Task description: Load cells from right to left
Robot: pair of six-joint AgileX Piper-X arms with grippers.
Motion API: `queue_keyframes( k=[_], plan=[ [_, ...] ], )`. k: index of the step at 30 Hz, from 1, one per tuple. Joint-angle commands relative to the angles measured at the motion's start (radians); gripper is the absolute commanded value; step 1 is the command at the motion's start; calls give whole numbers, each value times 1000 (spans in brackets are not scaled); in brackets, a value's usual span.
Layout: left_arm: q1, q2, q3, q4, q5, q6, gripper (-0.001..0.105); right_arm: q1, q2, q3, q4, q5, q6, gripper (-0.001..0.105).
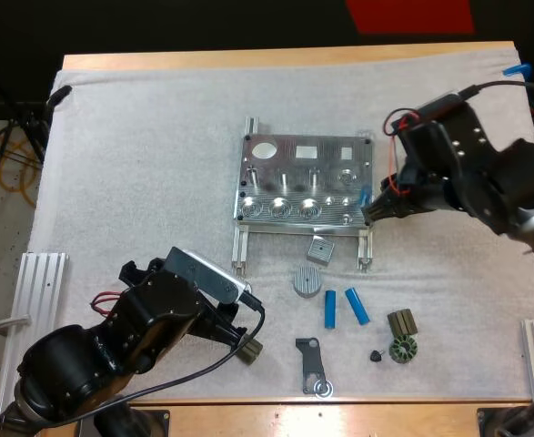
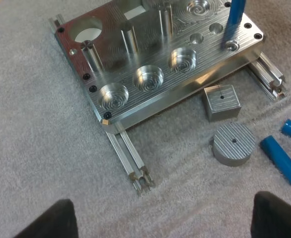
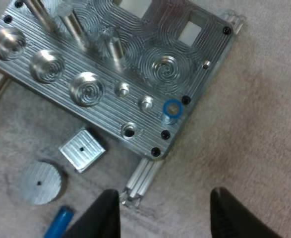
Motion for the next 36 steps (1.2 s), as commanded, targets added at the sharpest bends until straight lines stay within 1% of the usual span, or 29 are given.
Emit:
queue_keyframes(
  k=[1,6,11,14,17,19,21,27,30,34,36],
  plan=[
    [0,-5,-11,-3,-6,-10,69,-5,-25,-4,17,-13,8,42],
    [0,-5,-11,-3,-6,-10,69,-5,-71,-4,68,-13,19,42],
    [0,-5,-11,-3,14,-10,69,-5,-123,1,124,-13,30,42],
    [0,-5,-11,-3,16,-10,69,-5,-174,39,126,-13,49,42],
    [0,-5,-11,-3,27,-10,69,-5,-236,106,124,-13,60,42],
    [0,-5,-11,-3,45,-10,69,-5,-296,173,110,-13,75,42],
    [0,-5,-11,-3,60,-10,69,-5,-345,219,93,-30,76,42],
    [0,-5,-11,-44,66,-10,69,-5,-483,350,58,-39,100,42],
    [0,-5,-11,-84,103,-10,69,-5,-540,383,55,-39,112,42],
    [0,25,-11,-123,184,-10,69,-5,-593,420,55,-36,125,48],
    [0,52,-11,-124,204,-10,69,-5,-614,438,55,-36,145,49]
  ],
)
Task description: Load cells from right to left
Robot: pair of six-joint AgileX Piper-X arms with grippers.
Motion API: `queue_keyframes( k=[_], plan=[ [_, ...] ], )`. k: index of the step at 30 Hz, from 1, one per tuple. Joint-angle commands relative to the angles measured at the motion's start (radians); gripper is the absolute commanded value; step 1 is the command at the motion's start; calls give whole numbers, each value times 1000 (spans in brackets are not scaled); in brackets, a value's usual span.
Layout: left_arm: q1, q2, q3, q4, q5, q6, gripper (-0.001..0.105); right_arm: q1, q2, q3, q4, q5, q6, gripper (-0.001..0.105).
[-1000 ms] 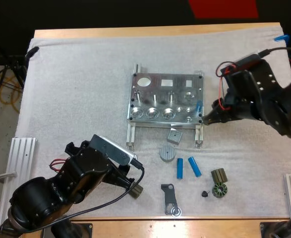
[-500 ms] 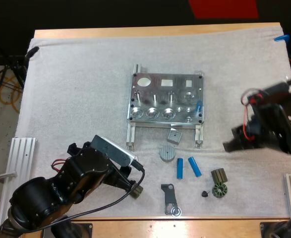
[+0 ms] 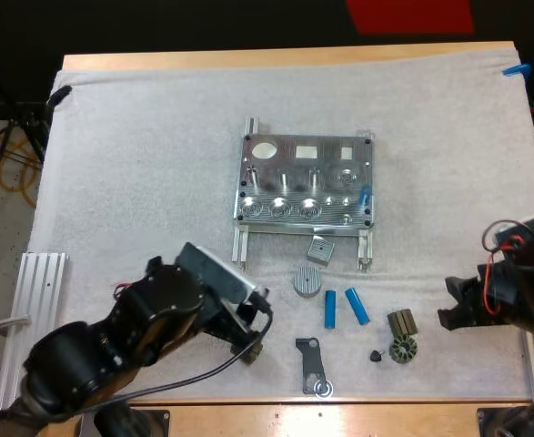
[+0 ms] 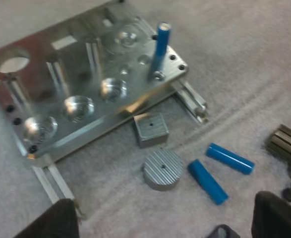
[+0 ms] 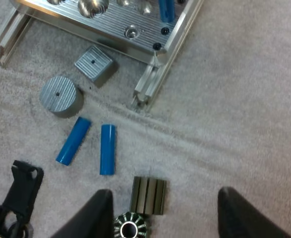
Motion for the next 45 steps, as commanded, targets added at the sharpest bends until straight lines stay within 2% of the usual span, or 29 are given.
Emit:
queue_keyframes(
  k=[1,8,16,23,28,36,40,45],
  plan=[
    [0,30,-6,-13,25,-10,69,-5,-22,15,-8,-3,13,50],
    [0,154,-6,-21,62,-28,69,-5,-61,35,-6,7,13,50],
    [0,279,-6,-85,129,-140,69,-5,-68,35,-6,65,13,50],
    [-67,371,-6,-136,131,-151,69,-5,-68,35,-6,101,-4,50],
    [-147,479,-6,-200,79,-184,69,-5,-68,35,-6,131,-7,50],
    [-158,655,-6,-216,79,-224,69,-5,-68,35,-6,141,-24,50],
    [-158,720,-6,-227,114,-266,69,-5,-68,35,-6,141,-27,50],
    [-158,788,-6,-228,117,-275,69,-5,-68,35,-6,141,-48,50]
  ],
)
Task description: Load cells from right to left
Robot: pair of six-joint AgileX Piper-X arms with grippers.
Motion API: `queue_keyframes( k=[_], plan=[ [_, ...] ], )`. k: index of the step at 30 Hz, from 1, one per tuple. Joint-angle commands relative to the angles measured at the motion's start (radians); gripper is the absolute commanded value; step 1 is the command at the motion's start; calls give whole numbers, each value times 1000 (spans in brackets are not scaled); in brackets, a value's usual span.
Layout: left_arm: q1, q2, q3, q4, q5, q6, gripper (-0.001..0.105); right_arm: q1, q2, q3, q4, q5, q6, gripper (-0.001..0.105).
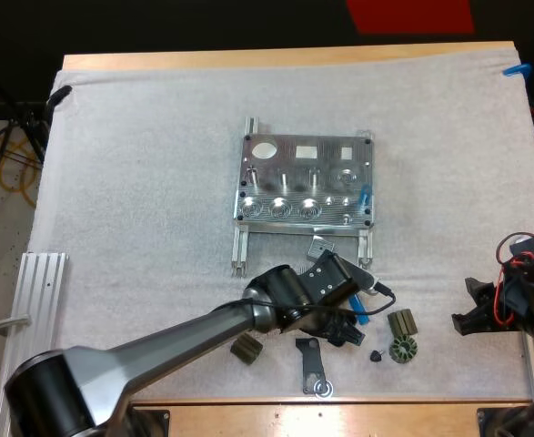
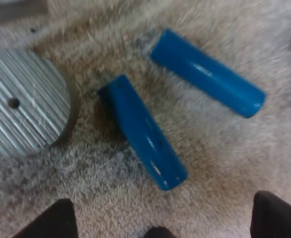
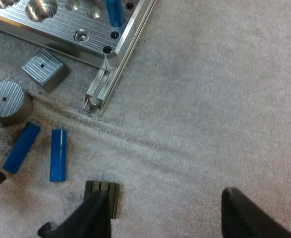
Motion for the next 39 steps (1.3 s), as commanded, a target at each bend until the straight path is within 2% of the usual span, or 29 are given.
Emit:
queue_keyframes(
  k=[1,11,18,22,28,33,39],
  plan=[
    [-4,18,-6,-3,-3,-21,69,-5,-5,-3,-6,6,-10,50],
    [-4,115,-6,-23,41,-81,69,-5,-5,-3,-6,6,-10,50],
    [-4,139,-6,-102,108,-191,69,-5,-5,-3,-6,6,-10,50],
    [0,138,-6,-124,85,-213,68,-5,-5,-3,-6,6,-10,50],
    [15,138,-6,-138,76,-217,51,-5,-5,-3,-6,4,-10,50],
    [15,153,-6,-132,83,-172,51,-5,-5,-3,-6,4,-10,50],
    [15,176,-6,-111,105,-172,50,-5,-5,-3,-6,4,-10,50]
  ],
)
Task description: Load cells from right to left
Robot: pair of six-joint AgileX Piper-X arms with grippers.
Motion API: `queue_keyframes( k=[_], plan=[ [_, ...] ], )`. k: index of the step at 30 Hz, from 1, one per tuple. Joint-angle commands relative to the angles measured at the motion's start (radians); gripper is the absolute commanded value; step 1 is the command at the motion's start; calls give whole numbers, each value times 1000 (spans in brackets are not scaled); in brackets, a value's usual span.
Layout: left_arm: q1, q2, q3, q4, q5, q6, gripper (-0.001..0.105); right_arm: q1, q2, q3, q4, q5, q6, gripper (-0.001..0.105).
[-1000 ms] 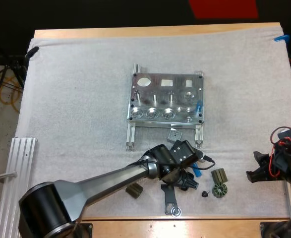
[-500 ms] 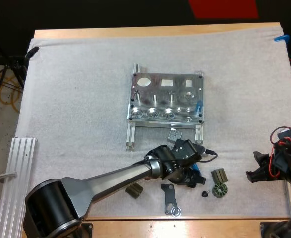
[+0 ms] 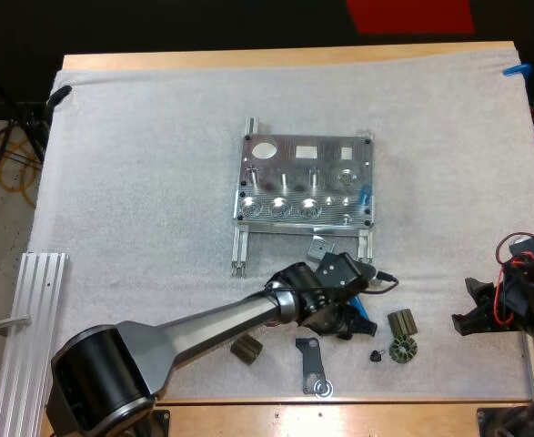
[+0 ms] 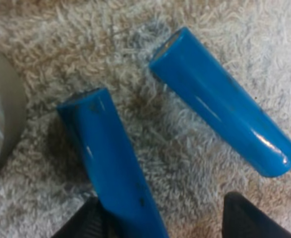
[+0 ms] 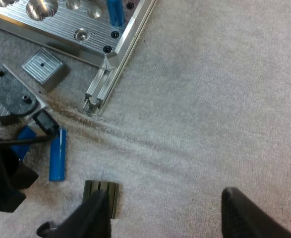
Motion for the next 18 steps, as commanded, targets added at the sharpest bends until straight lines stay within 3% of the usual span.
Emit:
queue_keyframes(
  k=[1,2,10,12,18],
  plan=[
    [1,13,1,20,-9,7,47,-5,-5,-3,-6,4,-6,50],
    [1,13,1,20,-9,7,46,-5,-5,-3,-6,4,-6,50],
    [1,3,1,24,-39,74,5,-5,-5,-3,-6,4,-6,50],
    [1,-12,1,29,-70,87,4,-5,-5,-3,-6,1,-6,50],
    [1,-89,1,69,-160,236,4,-5,-5,-3,-6,-79,-31,50]
  ],
)
